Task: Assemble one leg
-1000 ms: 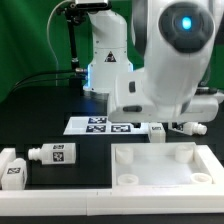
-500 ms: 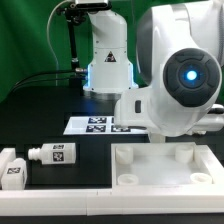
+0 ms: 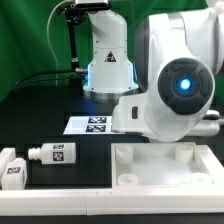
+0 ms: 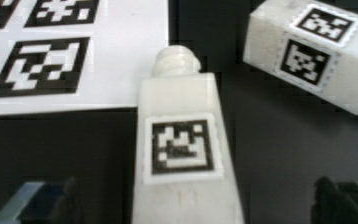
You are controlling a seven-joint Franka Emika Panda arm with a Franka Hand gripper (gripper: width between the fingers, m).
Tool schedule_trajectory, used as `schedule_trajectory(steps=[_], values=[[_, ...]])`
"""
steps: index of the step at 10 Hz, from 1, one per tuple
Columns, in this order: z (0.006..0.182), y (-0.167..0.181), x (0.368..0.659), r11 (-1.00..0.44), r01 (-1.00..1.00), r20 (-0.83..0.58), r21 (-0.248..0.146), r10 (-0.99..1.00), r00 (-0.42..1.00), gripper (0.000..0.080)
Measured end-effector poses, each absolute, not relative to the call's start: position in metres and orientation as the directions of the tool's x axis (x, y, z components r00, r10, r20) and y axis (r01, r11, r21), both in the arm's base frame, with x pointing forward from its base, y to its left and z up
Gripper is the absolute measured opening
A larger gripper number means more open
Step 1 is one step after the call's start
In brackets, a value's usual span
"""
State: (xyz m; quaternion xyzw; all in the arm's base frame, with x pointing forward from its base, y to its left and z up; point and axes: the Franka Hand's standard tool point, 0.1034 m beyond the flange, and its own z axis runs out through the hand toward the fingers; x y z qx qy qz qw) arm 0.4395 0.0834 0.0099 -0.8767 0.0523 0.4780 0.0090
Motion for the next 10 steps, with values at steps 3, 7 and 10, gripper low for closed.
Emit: schedule_trajectory(steps=[3,7,10], values=[[0.008,0.083,0.438,-0.994,-0.101,-0.841,0.038,-0.086,0.534,0.0649],[0.008,0.083,0.438,-0.994,-0.102,-0.841,0.038,-0.087,0.534,0.0284],[0.019,0.078,0.445,-0.996,-0.087,-0.836,0.001,-0.049,0.547,0.0284]])
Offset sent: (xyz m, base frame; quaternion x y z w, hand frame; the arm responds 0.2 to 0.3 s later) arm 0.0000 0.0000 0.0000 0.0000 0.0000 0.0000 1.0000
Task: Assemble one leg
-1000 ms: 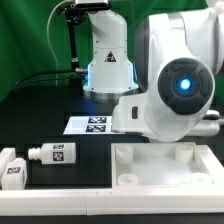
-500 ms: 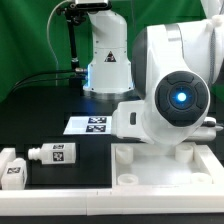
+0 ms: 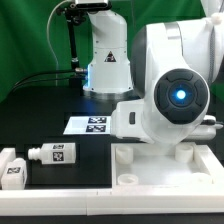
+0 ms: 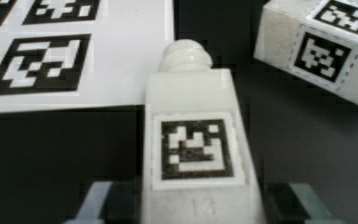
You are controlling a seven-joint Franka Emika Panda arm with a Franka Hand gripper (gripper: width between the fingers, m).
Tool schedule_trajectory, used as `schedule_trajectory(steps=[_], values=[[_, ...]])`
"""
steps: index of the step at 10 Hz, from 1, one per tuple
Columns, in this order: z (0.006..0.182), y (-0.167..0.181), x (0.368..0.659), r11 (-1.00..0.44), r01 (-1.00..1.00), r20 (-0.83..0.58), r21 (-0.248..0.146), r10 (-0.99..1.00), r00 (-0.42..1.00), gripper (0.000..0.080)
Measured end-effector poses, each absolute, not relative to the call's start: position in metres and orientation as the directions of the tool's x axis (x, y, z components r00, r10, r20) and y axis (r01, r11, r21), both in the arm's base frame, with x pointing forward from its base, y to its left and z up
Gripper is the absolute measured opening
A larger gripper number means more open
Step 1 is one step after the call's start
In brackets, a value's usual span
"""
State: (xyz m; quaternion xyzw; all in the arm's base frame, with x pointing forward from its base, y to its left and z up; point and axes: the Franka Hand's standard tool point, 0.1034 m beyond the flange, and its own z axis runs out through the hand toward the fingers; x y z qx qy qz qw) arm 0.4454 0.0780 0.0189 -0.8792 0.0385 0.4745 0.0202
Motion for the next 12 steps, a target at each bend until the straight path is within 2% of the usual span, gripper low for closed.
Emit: schedule_trajectory(steps=[3,4,5,8,9,10,11,12], values=[[0.090,0.075,0.479,-0.996,-0.089,-0.801,-0.031,-0.028,0.598,0.0284],[0.099,0.075,0.493,-0.996,-0.087,-0.780,-0.037,-0.026,0.625,0.0284],[0.089,0.078,0.504,-0.995,-0.088,-0.719,-0.035,-0.036,0.694,0.0285],[0.088,0.080,0.515,-0.994,-0.095,-0.558,-0.048,-0.052,0.829,0.0285],[0.096,0.081,0.523,-0.994,-0.088,-0.514,-0.059,-0.046,0.857,0.0285],[0.114,0.075,0.546,-0.993,-0.073,-0.472,-0.089,-0.023,0.882,0.0285],[0.127,0.068,0.580,-0.992,-0.077,-0.367,-0.099,-0.035,0.929,0.0285],[0.132,0.070,0.595,-0.993,-0.070,-0.271,-0.099,-0.041,0.962,0.0285]])
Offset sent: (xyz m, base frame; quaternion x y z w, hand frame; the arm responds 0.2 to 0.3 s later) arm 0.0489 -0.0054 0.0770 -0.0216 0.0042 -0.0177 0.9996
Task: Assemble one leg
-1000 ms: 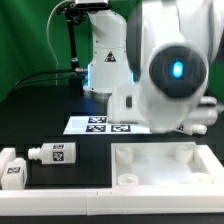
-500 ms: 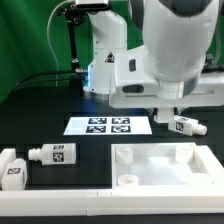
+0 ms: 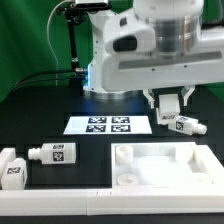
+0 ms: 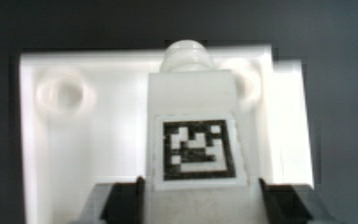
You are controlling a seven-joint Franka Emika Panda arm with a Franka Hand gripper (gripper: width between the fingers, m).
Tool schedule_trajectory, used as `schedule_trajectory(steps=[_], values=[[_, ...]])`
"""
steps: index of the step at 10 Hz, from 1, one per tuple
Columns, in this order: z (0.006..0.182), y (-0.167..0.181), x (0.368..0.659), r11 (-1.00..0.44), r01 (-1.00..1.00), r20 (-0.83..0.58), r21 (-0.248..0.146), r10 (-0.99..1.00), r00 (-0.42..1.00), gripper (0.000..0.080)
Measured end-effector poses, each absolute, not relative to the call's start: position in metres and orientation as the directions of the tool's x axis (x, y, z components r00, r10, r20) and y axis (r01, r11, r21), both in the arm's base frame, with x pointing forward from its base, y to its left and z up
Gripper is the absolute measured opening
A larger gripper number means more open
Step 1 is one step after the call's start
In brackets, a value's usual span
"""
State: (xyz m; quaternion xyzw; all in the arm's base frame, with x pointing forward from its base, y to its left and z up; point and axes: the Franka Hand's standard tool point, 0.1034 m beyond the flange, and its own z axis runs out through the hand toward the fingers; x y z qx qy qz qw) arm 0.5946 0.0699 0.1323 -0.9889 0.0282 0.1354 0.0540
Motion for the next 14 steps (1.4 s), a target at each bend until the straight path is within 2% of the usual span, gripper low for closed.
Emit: schedule_trajectory(steps=[2,4,5,7,8,10,12,14], values=[[0.130,0.069,0.592,-0.993,-0.070,-0.159,-0.097,-0.054,0.986,0.0285],[0.130,0.071,0.603,-0.993,-0.065,-0.019,-0.094,-0.064,0.998,0.0285],[0.136,0.079,0.617,-0.996,-0.040,0.081,-0.084,-0.047,0.996,0.0285],[0.148,0.093,0.644,-0.996,-0.020,0.314,-0.089,-0.047,0.948,0.0285],[0.145,0.096,0.642,-0.996,-0.010,0.418,-0.084,-0.044,0.907,0.0285],[0.142,0.095,0.640,-0.997,-0.007,0.487,-0.077,-0.044,0.872,0.0285],[0.139,0.096,0.639,-0.997,-0.004,0.479,-0.076,-0.039,0.877,0.0285],[0.124,0.102,0.644,-0.998,0.012,0.485,-0.063,-0.020,0.874,0.0285]])
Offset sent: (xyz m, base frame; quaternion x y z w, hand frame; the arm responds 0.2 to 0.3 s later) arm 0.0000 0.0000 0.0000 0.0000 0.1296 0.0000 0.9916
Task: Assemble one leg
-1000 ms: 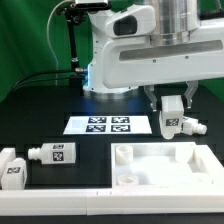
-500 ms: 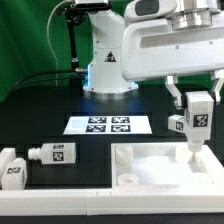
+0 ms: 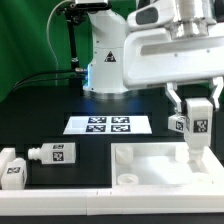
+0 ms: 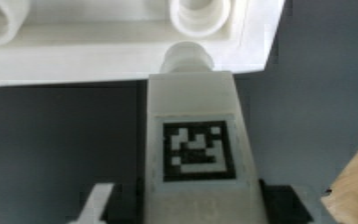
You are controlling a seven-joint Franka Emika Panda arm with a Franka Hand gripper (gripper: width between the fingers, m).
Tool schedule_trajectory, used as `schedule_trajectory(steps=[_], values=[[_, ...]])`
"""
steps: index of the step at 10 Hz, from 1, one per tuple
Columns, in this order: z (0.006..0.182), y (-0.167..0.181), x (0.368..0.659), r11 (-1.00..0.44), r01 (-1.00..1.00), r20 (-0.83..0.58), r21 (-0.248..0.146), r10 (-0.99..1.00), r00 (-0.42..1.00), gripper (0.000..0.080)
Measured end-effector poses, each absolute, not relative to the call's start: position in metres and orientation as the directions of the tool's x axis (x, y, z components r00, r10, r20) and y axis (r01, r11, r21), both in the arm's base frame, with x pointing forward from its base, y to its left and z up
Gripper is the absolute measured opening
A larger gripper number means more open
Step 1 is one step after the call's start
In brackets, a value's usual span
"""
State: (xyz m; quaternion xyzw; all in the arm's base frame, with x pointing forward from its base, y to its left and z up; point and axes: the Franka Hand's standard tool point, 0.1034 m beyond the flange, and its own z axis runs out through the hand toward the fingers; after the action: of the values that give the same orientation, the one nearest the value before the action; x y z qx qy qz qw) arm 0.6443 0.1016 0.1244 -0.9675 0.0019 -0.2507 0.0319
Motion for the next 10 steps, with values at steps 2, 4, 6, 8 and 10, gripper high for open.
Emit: schedule_trajectory(steps=[2,4,6,8,10], values=[[0.116,0.103,0.651,-0.998,0.017,0.484,-0.059,-0.014,0.875,0.0285],[0.105,0.108,0.647,-0.998,0.023,0.478,-0.057,-0.007,0.879,0.0285],[0.100,0.110,0.645,-0.998,0.028,0.471,-0.054,-0.001,0.882,0.0285],[0.100,0.112,0.644,-0.998,0.031,0.471,-0.054,0.001,0.882,0.0285],[0.100,0.113,0.640,-0.998,0.034,0.467,-0.054,0.005,0.884,0.0285]])
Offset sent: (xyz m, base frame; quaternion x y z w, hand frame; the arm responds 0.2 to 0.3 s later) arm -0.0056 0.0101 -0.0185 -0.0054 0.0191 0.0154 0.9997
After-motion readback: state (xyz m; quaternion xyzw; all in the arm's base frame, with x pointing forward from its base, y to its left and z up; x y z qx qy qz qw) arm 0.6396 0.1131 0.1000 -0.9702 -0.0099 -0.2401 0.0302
